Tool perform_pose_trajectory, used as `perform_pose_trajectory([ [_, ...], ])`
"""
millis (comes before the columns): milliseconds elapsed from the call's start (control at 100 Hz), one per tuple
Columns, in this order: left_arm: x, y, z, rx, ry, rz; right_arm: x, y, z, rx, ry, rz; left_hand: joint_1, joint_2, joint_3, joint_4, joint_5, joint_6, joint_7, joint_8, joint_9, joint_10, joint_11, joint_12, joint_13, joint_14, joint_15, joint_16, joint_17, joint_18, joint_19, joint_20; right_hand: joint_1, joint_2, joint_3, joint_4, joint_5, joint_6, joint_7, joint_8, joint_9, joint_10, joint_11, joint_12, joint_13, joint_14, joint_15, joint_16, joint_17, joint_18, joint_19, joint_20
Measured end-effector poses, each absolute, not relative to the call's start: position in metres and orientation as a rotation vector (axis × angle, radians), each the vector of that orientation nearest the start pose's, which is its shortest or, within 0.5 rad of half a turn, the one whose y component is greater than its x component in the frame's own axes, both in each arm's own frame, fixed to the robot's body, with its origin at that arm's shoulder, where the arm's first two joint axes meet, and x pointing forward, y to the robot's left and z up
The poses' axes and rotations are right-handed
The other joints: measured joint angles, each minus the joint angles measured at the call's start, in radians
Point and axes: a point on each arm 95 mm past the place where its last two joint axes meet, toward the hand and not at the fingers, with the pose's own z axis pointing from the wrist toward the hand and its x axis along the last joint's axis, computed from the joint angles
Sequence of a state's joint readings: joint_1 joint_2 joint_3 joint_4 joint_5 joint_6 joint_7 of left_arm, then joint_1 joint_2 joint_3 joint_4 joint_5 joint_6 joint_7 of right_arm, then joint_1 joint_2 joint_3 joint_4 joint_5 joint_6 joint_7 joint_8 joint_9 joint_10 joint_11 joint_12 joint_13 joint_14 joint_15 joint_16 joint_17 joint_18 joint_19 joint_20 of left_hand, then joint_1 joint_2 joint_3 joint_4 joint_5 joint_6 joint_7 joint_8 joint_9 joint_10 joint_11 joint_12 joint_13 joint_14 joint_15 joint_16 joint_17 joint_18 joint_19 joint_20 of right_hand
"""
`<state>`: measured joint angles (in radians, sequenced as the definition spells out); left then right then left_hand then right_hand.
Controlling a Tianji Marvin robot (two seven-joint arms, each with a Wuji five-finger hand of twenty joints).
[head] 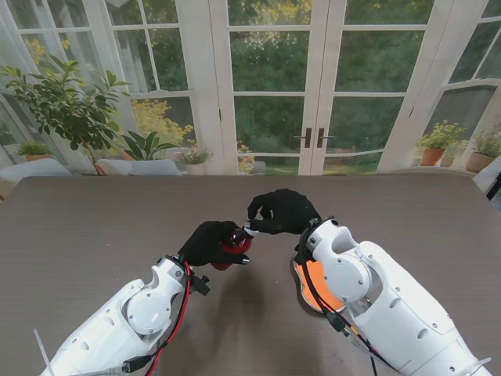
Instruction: Collect the cotton balls from the tray into a sample bottle
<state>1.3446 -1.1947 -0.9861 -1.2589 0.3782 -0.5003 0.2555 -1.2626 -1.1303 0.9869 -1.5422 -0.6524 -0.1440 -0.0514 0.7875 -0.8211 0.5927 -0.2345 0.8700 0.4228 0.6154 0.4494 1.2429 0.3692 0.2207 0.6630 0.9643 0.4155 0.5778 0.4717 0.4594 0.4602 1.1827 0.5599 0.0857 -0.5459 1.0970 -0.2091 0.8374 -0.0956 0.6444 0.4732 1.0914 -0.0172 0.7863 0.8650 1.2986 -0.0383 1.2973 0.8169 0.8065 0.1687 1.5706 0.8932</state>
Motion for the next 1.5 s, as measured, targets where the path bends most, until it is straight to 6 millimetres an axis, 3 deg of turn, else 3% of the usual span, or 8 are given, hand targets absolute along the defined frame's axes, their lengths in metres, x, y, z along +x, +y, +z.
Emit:
perform_pose_trajectory([
  [100,0.4275,-0.0639,-0.3440,-1.455,1.162,-2.353,0.4493,0.0840,-0.2469,1.149,1.478,2.057,0.000,0.000,0.000,0.000,0.000,0.000,0.000,0.000,0.000,0.000,0.000,0.000,0.000,0.000,0.000,0.000,0.000,0.000,0.000,0.000,0.048,-0.121,0.093,0.000,-0.040,-0.037,-0.010,0.000,-0.050,-0.003,0.010,-0.011,0.000,-0.003,-0.045,-0.011,-0.018,-0.004,-0.006,0.000],
  [290,0.4265,-0.0639,-0.3440,-1.457,1.163,-2.352,0.4504,0.0793,-0.2439,1.165,1.529,2.041,0.000,0.000,0.000,0.000,0.000,0.000,0.000,0.000,0.000,0.000,0.000,0.000,0.000,0.000,0.000,0.000,0.000,0.000,0.000,0.000,0.059,-0.138,0.116,0.000,-0.075,-0.061,-0.016,-0.026,-0.100,-0.004,0.017,-0.017,-0.005,-0.011,-0.069,-0.011,-0.052,-0.007,-0.019,0.000],
  [560,0.4258,-0.0640,-0.3441,-1.458,1.163,-2.351,0.4514,0.0790,-0.2425,1.107,1.530,2.054,0.000,0.000,0.000,0.000,0.000,0.000,0.000,0.000,0.000,0.000,0.000,0.000,0.000,0.000,0.000,0.000,0.000,0.000,0.000,0.000,0.135,-0.415,0.216,0.000,-0.047,-0.096,-0.005,-0.051,-0.106,-0.004,0.038,-0.017,-0.008,-0.017,-0.069,-0.011,-0.038,-0.008,-0.022,0.001],
  [690,0.4257,-0.0637,-0.3439,-1.457,1.164,-2.350,0.4525,0.0797,-0.2446,1.081,1.524,2.051,0.000,0.000,0.000,0.000,0.000,0.000,0.000,0.000,0.000,0.000,0.000,0.000,0.000,0.000,0.000,0.000,0.000,0.000,0.000,0.000,0.170,-0.500,0.244,0.000,0.001,-0.107,0.015,-0.051,-0.103,-0.006,0.040,-0.017,-0.008,-0.026,-0.050,-0.011,-0.020,-0.008,-0.022,0.001],
  [1050,0.4256,-0.0638,-0.3435,-1.456,1.165,-2.351,0.4534,0.0831,-0.2482,1.058,1.493,2.062,0.000,0.000,0.000,0.000,0.000,0.000,0.000,0.000,0.000,0.000,0.000,0.000,0.000,0.000,0.000,0.000,0.000,0.000,0.000,0.000,0.196,-0.525,0.255,-0.003,0.094,-0.113,0.050,-0.051,-0.027,-0.011,0.052,-0.017,-0.008,-0.039,0.032,0.014,0.023,-0.008,-0.022,0.001],
  [1200,0.4256,-0.0637,-0.3436,-1.457,1.164,-2.352,0.4535,0.0840,-0.2485,1.058,1.475,2.071,0.000,0.000,0.000,0.000,0.000,0.000,0.000,0.000,0.000,0.000,0.000,0.000,0.000,0.000,0.000,0.000,0.000,0.000,0.000,0.000,0.207,-0.525,0.255,-0.149,0.107,-0.107,0.140,-0.143,0.011,-0.013,0.055,-0.017,-0.008,-0.039,0.073,0.024,0.037,-0.008,-0.022,0.001],
  [1360,0.4252,-0.0636,-0.3442,-1.459,1.166,-2.350,0.4535,0.0847,-0.2490,1.064,1.479,2.069,0.000,0.000,0.000,0.000,0.000,0.000,0.000,0.000,0.000,0.000,0.000,0.000,0.000,0.000,0.000,0.000,0.000,0.000,0.000,0.000,0.207,-0.524,0.255,-0.192,0.119,-0.086,0.197,-0.185,0.046,-0.019,0.066,-0.017,-0.008,-0.039,0.111,0.037,0.049,-0.008,-0.019,0.001],
  [1500,0.4247,-0.0635,-0.3447,-1.461,1.169,-2.349,0.4534,0.0856,-0.2489,1.070,1.494,2.059,0.000,0.000,0.000,0.000,0.000,0.000,0.000,0.001,0.000,0.000,0.000,0.000,0.000,0.000,0.000,0.000,0.000,0.000,0.000,0.000,0.179,-0.471,0.223,-0.193,0.168,-0.045,0.212,-0.200,0.090,-0.023,0.068,-0.016,-0.005,-0.038,0.142,0.051,0.060,-0.008,-0.009,0.001],
])
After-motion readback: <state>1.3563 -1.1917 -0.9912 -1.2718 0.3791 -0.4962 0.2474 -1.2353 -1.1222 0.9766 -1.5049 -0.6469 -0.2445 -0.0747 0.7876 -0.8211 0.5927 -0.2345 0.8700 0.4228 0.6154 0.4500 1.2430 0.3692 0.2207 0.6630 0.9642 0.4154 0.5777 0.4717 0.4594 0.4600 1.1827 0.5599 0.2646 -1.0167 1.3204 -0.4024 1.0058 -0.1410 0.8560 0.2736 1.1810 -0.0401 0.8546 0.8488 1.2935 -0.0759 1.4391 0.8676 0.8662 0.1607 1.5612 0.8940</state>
